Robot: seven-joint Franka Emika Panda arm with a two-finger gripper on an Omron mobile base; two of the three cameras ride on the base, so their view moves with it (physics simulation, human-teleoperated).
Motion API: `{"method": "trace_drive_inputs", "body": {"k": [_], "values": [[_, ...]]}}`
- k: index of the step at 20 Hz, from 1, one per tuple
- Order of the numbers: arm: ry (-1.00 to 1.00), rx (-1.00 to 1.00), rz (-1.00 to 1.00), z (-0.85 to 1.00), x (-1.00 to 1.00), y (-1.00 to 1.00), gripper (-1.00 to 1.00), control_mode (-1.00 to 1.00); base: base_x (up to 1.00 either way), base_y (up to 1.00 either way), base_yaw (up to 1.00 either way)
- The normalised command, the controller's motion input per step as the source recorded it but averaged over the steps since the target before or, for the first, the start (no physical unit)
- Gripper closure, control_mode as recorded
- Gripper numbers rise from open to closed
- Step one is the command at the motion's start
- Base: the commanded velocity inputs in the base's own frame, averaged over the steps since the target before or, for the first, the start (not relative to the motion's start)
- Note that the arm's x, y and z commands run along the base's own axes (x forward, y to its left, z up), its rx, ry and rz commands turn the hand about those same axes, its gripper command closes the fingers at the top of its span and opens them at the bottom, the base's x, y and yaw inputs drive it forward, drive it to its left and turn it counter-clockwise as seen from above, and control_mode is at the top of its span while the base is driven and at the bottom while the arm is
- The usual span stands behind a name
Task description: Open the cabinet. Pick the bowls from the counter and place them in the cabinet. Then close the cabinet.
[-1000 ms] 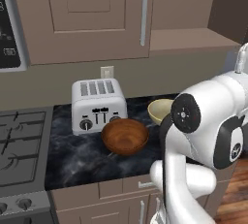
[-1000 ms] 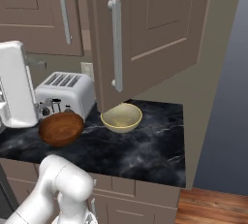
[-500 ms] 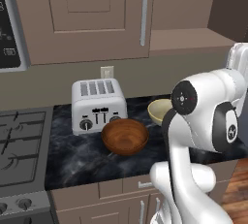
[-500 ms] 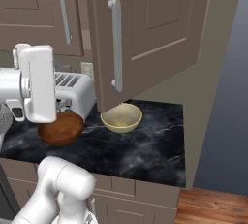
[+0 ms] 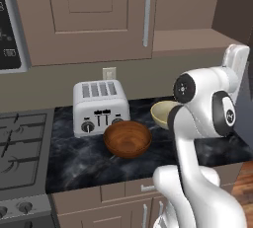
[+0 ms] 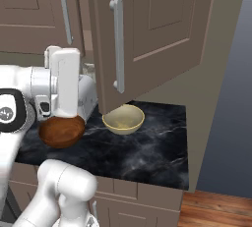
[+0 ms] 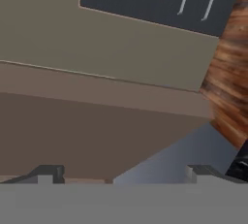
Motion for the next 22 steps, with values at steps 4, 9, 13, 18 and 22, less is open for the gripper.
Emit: {"method": "trace_drive_inputs", "body": {"k": [4, 9, 13, 18, 22], "values": [[0.0, 0.03, 0.0, -0.17, 0.45, -0.29, -1.0, -1.0, 0.0, 0.0, 0.0], [-0.01, 0.05, 0.0, -0.09, 0.19, -0.5, -1.0, -1.0, 0.0, 0.0, 0.0], [-0.16, 0.0, 0.0, 0.08, 0.0, -0.6, -1.0, -1.0, 0.0, 0.0, 0.0], [-0.15, 0.03, 0.0, 0.09, -0.01, -0.9, -1.0, -1.0, 0.0, 0.0, 0.0], [-0.12, 0.1, 0.0, 0.07, -0.04, -1.0, -1.0, -1.0, 0.0, 0.0, 0.0]]}}
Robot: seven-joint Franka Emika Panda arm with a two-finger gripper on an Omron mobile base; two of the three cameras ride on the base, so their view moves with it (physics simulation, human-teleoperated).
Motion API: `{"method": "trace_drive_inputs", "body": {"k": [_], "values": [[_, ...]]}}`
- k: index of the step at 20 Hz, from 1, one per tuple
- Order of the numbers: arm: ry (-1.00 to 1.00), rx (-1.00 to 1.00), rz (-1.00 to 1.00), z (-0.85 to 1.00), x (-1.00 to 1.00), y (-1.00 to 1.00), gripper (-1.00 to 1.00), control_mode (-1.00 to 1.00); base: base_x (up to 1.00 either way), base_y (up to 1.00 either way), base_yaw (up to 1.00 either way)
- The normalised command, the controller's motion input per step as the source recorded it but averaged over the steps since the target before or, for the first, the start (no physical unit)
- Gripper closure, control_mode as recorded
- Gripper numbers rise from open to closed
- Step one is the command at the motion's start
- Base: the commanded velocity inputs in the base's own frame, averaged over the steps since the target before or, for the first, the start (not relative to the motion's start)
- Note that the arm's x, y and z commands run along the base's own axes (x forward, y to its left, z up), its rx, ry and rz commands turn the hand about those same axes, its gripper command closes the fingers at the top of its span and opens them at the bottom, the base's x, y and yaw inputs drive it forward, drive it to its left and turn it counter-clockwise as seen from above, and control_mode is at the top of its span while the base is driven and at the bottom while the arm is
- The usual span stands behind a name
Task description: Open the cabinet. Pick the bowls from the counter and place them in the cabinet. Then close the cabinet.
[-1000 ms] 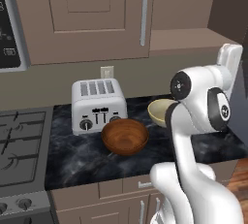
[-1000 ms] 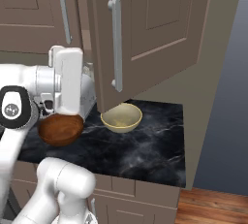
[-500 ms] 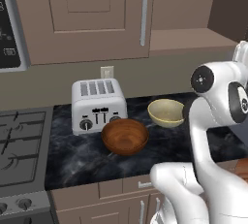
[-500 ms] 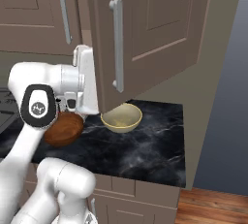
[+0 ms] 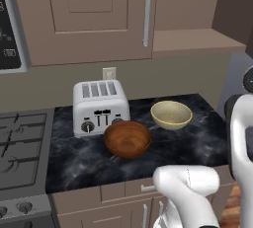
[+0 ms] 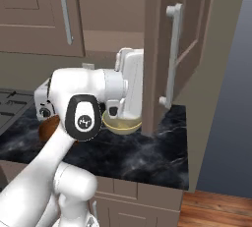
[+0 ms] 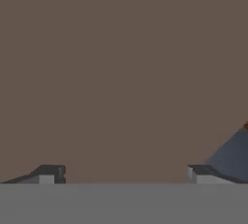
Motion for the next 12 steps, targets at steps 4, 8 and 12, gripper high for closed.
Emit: {"method": "trace_drive_inputs", "body": {"k": [4, 8, 12], "values": [[-0.03, 0.17, 0.0, 0.0, 0.0, -1.0, -1.0, -1.0, 0.0, 0.0, 0.0], [0.0, 0.1, 0.0, 0.0, 0.0, -0.69, -1.0, -1.0, 0.0, 0.0, 0.0], [0.03, 0.0, 0.0, 0.0, -0.07, -0.01, -1.0, -1.0, 0.0, 0.0, 0.0]]}}
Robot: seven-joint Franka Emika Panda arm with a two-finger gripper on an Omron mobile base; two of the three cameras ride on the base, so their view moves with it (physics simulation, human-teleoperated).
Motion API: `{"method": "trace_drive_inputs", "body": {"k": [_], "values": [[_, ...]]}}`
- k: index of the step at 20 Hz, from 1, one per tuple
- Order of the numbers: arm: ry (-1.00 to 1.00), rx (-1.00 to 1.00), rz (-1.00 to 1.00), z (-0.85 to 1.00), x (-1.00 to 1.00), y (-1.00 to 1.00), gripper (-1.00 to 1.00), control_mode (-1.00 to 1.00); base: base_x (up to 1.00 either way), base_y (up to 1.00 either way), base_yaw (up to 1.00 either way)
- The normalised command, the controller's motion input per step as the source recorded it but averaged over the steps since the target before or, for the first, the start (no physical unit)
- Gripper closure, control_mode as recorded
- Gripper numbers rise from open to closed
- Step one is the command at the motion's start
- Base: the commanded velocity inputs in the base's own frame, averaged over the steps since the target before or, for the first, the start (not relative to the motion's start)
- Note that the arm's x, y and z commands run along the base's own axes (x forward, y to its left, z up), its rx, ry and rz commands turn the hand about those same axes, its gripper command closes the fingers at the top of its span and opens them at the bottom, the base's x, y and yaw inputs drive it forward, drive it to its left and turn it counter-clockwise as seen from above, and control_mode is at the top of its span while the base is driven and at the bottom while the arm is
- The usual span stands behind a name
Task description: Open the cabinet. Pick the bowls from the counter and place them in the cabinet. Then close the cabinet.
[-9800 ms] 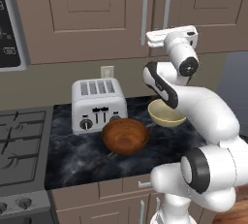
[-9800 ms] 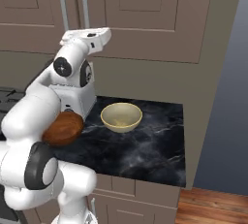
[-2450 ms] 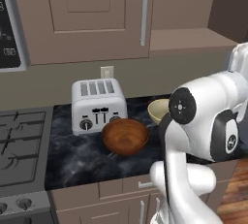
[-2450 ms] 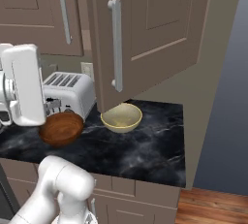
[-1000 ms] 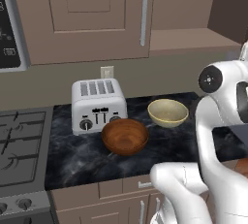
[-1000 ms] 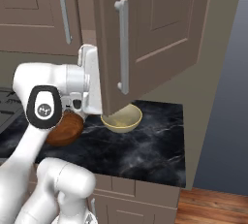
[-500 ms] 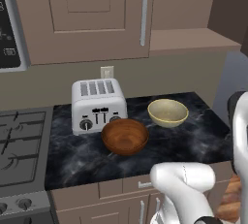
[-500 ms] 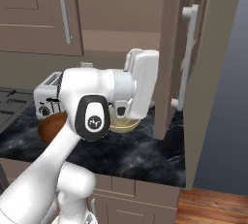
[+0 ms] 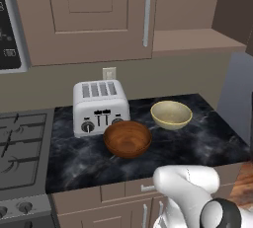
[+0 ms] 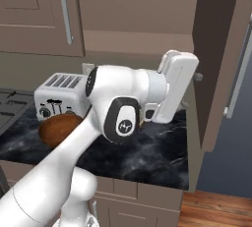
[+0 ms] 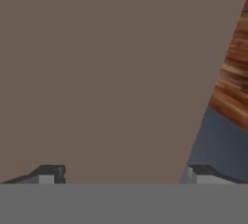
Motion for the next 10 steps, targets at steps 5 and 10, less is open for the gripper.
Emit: {"method": "trace_drive_inputs", "body": {"k": [5, 10], "values": [[0.0, -0.11, 0.12, 0.0, -0.22, 0.43, -1.0, -1.0, 0.0, 0.0, 0.0], [-0.03, -0.29, 0.14, 0.14, -0.45, 0.82, -1.0, -1.0, 0.0, 0.0, 0.0]]}}
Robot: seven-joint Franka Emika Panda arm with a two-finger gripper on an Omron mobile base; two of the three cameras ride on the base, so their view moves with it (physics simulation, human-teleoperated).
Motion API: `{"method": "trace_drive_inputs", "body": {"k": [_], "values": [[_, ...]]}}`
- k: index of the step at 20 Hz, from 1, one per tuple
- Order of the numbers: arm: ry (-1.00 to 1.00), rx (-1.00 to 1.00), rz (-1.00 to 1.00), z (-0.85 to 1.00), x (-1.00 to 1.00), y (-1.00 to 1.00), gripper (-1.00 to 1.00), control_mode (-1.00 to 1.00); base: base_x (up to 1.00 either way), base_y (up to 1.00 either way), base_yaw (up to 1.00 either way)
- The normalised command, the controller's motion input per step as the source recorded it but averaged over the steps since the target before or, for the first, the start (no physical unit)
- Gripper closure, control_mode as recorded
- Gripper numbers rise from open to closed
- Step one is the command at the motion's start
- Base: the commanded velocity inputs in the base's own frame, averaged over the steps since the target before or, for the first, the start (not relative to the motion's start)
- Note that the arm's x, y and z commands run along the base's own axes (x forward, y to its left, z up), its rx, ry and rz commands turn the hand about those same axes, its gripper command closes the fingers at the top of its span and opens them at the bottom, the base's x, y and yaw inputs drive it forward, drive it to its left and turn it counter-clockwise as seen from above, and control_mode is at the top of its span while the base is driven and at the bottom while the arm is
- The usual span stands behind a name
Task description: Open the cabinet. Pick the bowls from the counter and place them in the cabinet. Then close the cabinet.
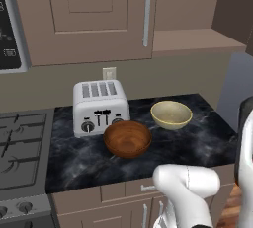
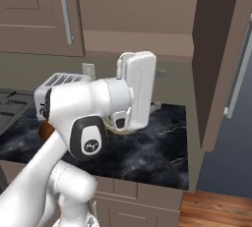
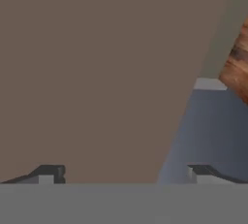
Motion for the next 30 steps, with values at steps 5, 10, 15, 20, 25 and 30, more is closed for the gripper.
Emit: {"method": "trace_drive_inputs", "body": {"k": [5, 10, 15, 20, 25, 30], "values": [[0.05, -0.4, 0.29, 0.57, -0.48, 1.0, -1.0, -1.0, 0.0, 0.0, 0.0], [0.4, -0.53, 0.37, 0.7, -0.36, 1.0, -1.0, -1.0, 0.0, 0.0, 0.0], [0.53, -0.54, 0.29, 0.7, -0.34, 0.92, -1.0, -1.0, 0.0, 0.0, 0.0], [0.32, -0.42, 0.13, 0.32, -0.19, 0.58, -1.0, -1.0, 0.0, 0.0, 0.0], [0.03, -0.35, 0.0, 0.05, -0.17, 0.51, -1.0, -1.0, 0.0, 0.0, 0.0], [0.0, -0.27, -0.11, -0.12, 0.0, 0.6, -1.0, -1.0, 0.0, 0.0, 0.0]]}}
